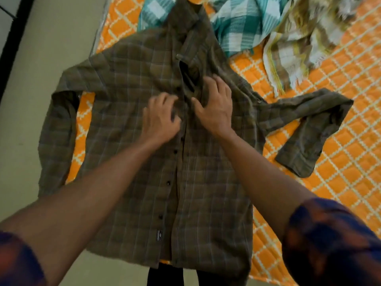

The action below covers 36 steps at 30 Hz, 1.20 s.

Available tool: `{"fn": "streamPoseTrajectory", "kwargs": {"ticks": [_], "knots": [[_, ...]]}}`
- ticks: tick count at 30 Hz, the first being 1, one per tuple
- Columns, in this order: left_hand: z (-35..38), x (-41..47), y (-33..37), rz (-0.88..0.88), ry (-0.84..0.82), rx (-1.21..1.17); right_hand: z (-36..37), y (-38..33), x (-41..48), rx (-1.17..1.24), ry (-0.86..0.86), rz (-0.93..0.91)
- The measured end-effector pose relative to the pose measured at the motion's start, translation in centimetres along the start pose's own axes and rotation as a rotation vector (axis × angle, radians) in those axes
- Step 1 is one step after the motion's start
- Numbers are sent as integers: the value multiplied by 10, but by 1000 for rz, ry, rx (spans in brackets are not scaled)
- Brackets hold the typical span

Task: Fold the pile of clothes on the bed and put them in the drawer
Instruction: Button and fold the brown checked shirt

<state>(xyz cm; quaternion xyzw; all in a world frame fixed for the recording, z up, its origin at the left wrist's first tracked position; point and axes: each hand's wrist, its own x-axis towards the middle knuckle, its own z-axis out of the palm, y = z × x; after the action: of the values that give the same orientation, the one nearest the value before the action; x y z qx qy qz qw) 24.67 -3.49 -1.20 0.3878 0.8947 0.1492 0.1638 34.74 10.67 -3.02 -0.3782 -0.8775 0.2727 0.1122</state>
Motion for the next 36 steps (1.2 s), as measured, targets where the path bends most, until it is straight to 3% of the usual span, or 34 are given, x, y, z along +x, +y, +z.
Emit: {"fn": "streamPoseTrajectory", "kwargs": {"ticks": [3,6,9,16,19,23,26,32,33,36], "knots": [[-2,70,-5,101,18,117,22,-2,55,-85,-78,83],[7,122,-17,118,-126,237,43,10,85,-192,-167,182],[19,153,-25,132,-264,276,58,22,106,-229,-106,204],[3,228,-3,83,-228,109,26,21,203,94,-87,405],[6,234,9,59,-155,27,2,11,216,271,102,479],[14,220,0,192,-156,149,-15,-3,193,-129,299,229],[20,218,-8,212,-211,190,-27,-24,196,-207,254,173],[11,230,14,75,-249,125,-9,-51,251,386,156,431],[9,227,16,46,-237,75,0,-47,253,367,90,412],[15,224,5,10,-95,-110,14,-34,249,2,-102,247]]}}
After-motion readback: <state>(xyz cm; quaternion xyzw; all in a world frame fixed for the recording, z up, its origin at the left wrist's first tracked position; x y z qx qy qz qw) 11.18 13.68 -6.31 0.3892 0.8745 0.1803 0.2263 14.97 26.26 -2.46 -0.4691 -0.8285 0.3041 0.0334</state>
